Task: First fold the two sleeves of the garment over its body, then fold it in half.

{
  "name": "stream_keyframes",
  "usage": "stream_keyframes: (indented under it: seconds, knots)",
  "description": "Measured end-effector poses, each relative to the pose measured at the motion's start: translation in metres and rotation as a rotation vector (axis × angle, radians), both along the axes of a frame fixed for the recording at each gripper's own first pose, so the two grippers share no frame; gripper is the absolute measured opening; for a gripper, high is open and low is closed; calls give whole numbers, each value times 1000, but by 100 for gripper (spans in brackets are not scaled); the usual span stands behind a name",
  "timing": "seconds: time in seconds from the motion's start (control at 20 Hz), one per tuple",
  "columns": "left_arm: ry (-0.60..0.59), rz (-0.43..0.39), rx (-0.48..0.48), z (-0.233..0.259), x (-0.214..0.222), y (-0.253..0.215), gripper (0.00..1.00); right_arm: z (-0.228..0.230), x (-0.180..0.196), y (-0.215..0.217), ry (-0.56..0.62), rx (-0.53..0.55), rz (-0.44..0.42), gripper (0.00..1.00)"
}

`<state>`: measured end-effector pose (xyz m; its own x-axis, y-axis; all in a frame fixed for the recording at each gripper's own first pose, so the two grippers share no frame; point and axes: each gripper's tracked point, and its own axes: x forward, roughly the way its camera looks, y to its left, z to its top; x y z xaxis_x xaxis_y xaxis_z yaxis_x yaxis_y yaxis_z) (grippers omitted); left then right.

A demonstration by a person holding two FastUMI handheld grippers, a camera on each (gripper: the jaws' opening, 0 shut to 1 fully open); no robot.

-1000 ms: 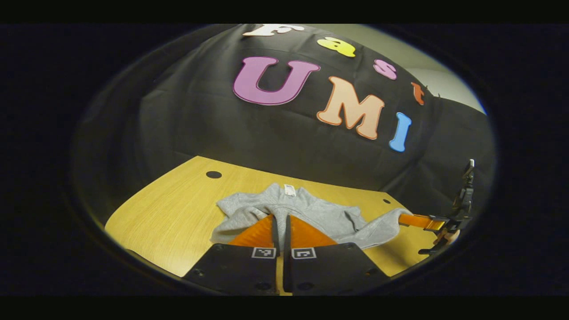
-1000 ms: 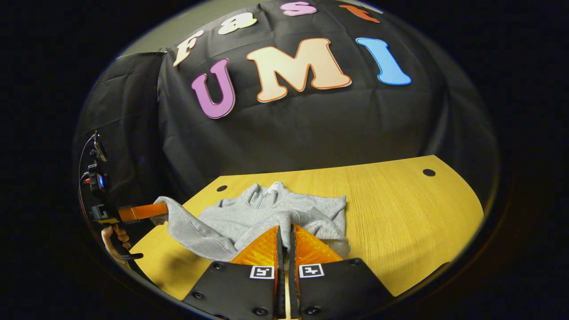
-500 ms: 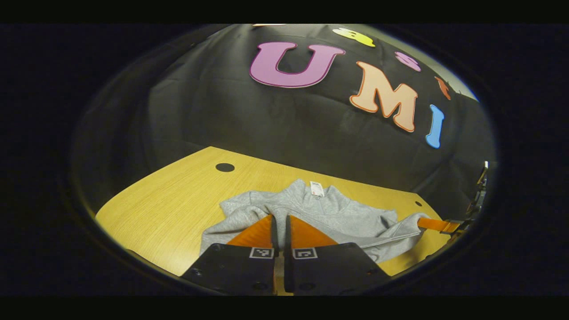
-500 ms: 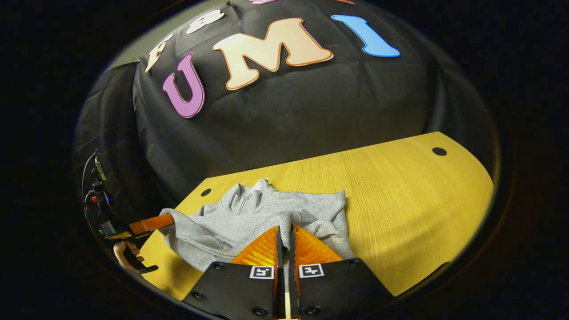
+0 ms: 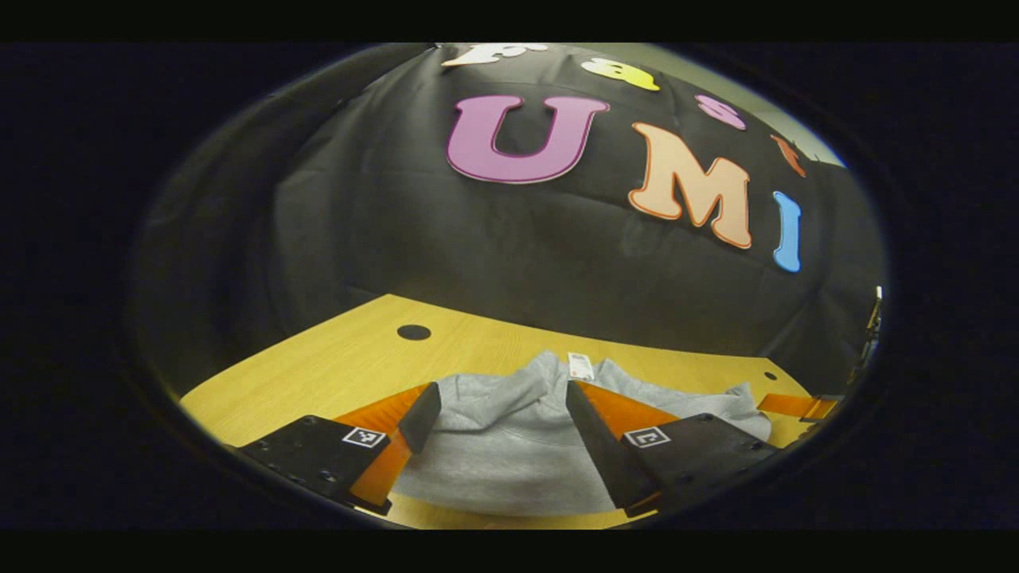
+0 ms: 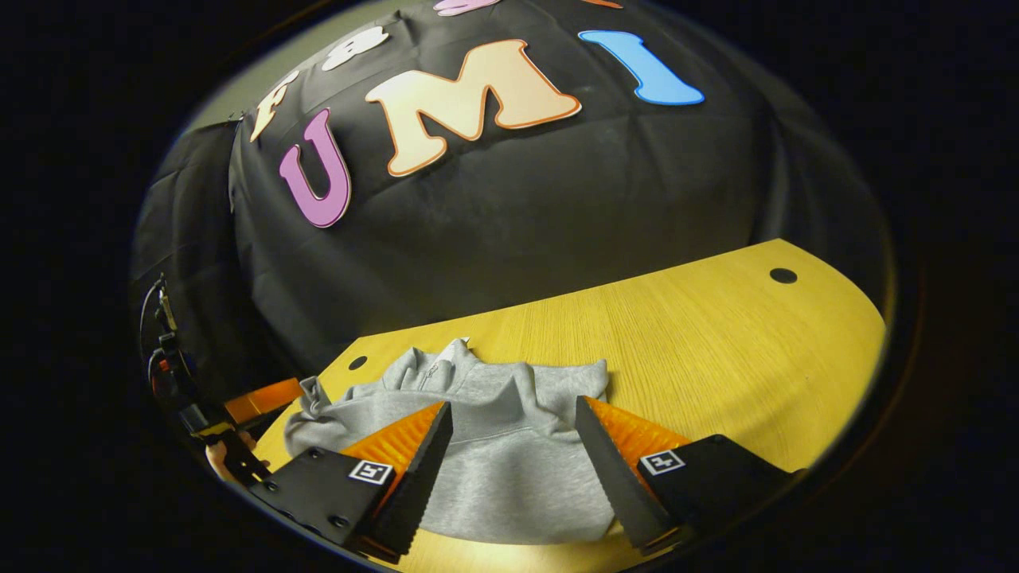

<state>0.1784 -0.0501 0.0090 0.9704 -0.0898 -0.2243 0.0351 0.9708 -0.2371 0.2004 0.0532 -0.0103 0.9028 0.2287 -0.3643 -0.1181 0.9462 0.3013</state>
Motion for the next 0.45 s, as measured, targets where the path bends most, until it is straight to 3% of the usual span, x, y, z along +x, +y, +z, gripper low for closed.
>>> stream_keyframes:
  seconds: [0.25, 0.45]
  knots:
    - [-158, 31, 19, 62, -24, 12, 92, 59, -22, 4, -169, -9, 14, 97]
    - [-254, 54, 51, 91, -67, 21, 93, 99, -70, 2, -326, -58, 6, 97]
